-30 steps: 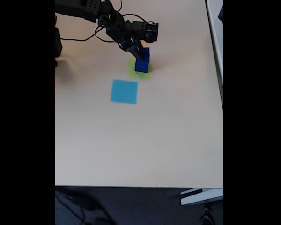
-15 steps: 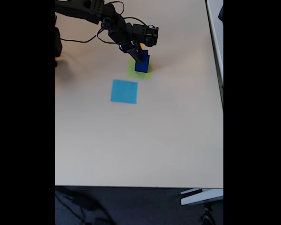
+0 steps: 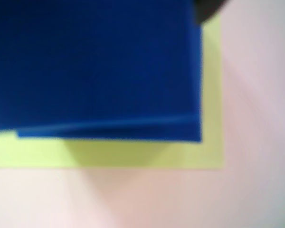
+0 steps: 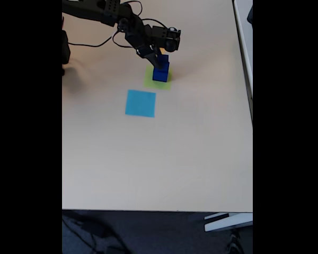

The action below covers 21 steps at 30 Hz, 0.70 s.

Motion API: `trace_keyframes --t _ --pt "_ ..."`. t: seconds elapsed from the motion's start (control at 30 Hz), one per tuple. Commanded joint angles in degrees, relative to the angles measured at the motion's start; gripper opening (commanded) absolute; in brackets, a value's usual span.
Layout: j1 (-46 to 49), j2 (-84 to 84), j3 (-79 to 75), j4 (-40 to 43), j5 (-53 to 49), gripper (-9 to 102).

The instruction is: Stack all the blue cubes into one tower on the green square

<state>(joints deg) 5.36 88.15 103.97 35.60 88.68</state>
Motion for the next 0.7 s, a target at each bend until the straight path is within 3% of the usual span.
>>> trace_keyframes --t 0.0,0.67 --pt "-0.7 0.62 -3.96 -1.05 0.97 1" --pt "-1.05 1.32 -1.85 -1.14 3.6 1"
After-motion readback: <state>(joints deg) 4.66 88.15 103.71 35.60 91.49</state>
